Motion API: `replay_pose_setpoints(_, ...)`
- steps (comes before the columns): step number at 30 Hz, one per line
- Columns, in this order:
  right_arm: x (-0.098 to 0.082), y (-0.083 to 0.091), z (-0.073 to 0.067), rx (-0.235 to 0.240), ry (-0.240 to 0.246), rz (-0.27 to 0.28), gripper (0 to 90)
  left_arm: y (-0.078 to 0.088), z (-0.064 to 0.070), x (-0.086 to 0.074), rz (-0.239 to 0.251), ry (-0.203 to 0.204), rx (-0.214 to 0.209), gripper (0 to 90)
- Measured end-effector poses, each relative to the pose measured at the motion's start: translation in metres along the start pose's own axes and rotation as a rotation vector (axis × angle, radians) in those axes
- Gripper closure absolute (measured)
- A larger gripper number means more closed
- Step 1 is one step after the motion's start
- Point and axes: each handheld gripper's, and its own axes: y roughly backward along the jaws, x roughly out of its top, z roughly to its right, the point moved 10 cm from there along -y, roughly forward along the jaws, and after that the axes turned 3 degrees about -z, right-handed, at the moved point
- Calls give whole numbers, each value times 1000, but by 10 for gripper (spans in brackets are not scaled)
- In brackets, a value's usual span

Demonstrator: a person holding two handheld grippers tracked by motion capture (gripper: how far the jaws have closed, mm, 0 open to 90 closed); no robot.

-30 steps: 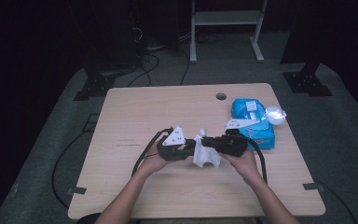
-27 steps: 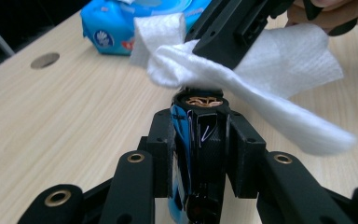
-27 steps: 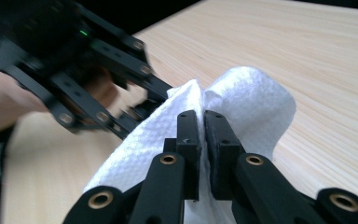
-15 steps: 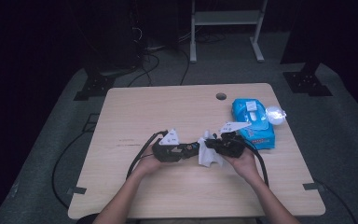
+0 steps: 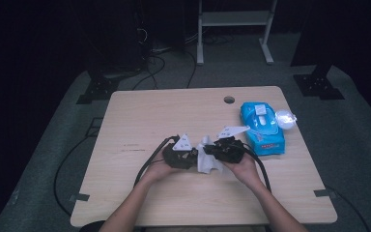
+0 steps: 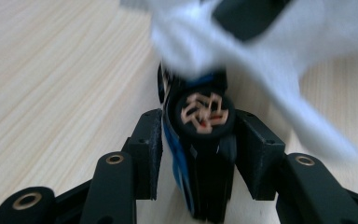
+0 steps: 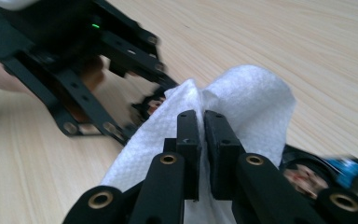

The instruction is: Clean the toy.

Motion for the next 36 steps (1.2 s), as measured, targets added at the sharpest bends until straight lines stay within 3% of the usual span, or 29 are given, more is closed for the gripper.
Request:
replay_pose_setpoints(2,6,-5,-4,7,9,7,839,0,-1,1,9,2,3,636)
replay_pose_setpoints(7,9,-12,-5,1,21,-6,839,3,-1,-1,-1,10,1,647)
replay_pose_setpoints(15,-3,11,32,-86,-35,-2,836,13,-5,-10,-13,-4,-21,648)
replay_pose_setpoints(18,-8,16,40,-91,-63,6,836,17,-6,-12,-19,-6,-34,650)
replay_pose_setpoints(20,-9,17,40,-81,-73,19,835,18,-7,-13,-24,-11,-39,651)
replay_pose_setpoints(25,-7,18,40,-109,-50,14,835,23,-10,-18,-29,-17,-49,652)
replay_pose_setpoints(33,-15,16,38,-91,-60,6,836,27,-12,-21,-32,-10,-66,635)
replay_pose_setpoints(36,-15,16,37,-88,-62,10,836,24,-13,-18,-55,-19,-26,550)
